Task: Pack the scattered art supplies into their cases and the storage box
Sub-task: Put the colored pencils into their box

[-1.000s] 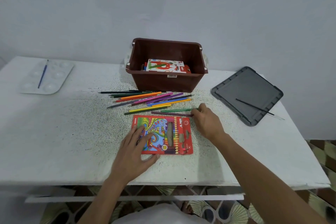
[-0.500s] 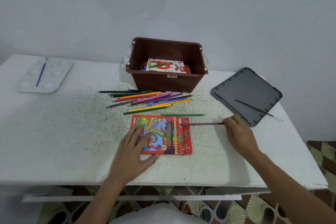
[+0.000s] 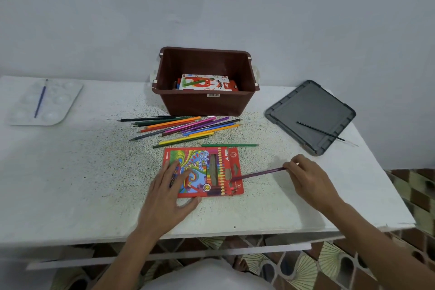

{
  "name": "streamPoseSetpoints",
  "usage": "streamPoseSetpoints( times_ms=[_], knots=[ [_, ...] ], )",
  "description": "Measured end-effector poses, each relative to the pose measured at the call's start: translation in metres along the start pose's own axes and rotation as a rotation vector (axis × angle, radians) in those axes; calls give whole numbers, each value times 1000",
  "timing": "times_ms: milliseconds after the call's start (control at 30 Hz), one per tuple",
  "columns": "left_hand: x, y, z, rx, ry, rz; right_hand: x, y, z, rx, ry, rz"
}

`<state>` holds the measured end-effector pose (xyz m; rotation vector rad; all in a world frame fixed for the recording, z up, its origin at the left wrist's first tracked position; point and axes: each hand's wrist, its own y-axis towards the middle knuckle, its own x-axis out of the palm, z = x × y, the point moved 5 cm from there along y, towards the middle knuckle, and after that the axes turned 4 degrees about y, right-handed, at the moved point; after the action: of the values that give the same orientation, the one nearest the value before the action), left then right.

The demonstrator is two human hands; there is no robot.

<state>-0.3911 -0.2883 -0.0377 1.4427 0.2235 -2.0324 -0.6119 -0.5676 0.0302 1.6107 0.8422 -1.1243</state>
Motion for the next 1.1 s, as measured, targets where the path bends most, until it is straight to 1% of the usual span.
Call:
streamPoseSetpoints(
  times_ms=[133, 267, 400, 533, 733, 800, 900, 1100],
  knots=[
    [-1, 0, 1, -5, 8, -10, 10, 3, -29, -46, 60, 10],
    [-2, 0, 1, -14, 3, -17, 24, 7, -65, -115, 170, 15],
    [-3, 0, 1, -21, 1, -24, 45, 12, -87, -109, 296, -22],
    [-1, -1, 0, -24, 11, -29, 60, 13, -94, -44, 404, -65],
    [0, -1, -1, -26, 14, -25, 61, 16, -85, 126, 568, -106],
    [-1, -1, -1, -23, 14, -22, 56, 20, -80, 156, 557, -73],
    [-1, -1, 0, -25, 11, -20, 52, 26, -67, 230, 468, -13],
    [0, 0, -1, -35, 20, -33, 47, 49, -47, 281, 262, -20]
  ],
)
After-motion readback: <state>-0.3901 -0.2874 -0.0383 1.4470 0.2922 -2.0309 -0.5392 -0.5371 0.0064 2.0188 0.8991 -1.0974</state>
